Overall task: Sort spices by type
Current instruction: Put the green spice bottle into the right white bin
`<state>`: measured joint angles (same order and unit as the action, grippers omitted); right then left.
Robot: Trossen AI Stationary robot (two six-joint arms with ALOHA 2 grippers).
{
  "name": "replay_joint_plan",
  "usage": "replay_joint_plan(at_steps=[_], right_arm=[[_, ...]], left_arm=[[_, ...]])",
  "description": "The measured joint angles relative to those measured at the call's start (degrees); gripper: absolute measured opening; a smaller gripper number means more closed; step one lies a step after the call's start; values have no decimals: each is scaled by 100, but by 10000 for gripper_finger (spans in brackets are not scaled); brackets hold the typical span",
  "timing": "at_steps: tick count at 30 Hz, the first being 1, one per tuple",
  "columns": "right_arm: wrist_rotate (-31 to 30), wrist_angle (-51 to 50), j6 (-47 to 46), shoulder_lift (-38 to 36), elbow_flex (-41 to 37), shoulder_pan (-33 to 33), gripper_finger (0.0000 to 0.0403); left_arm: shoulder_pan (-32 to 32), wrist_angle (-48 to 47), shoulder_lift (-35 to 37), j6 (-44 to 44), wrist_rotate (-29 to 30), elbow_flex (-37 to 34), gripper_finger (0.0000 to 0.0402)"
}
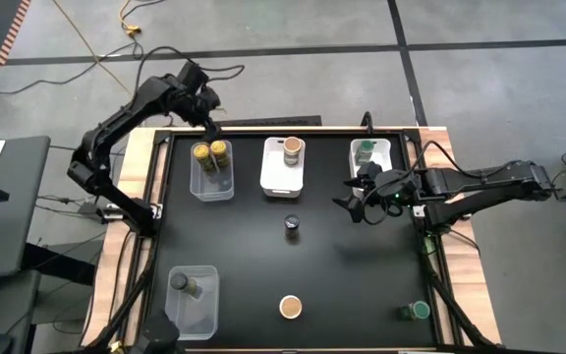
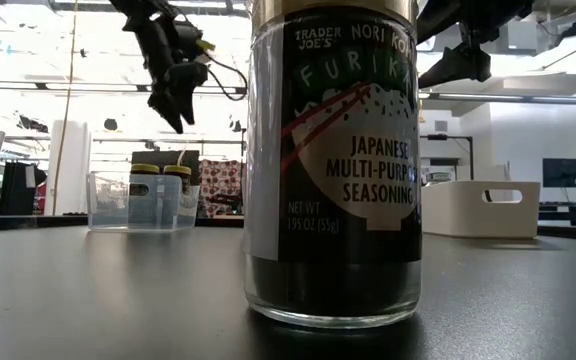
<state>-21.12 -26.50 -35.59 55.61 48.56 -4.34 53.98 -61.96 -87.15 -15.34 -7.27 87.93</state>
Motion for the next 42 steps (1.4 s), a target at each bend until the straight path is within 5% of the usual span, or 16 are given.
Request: replay_joint_plan(at_steps=[7,12,15,27,36,42], right_arm=[[0,1,0,0,0,0,386],[2,2,-183,0,0,-96,386],[6,-33,-193,-2,0,-157,386],[26,-1073,-793,-2,0,-499,386],[20,-512,844,-2,-2,-363,386],[10,149,2352,39,-2,-181,386]], left_arm=[[-16,646,0,586,-2,139,320],[-403,584,76,284,-1291,101,320],[-1003,884,297,379,-1421,-66,320],[-4291,4679,1628,1783,824,-2192,320],[-5948,4971,1727,1899,1059,-2646,320],[-6990,4978,1683,2137,2466,-2687,320]])
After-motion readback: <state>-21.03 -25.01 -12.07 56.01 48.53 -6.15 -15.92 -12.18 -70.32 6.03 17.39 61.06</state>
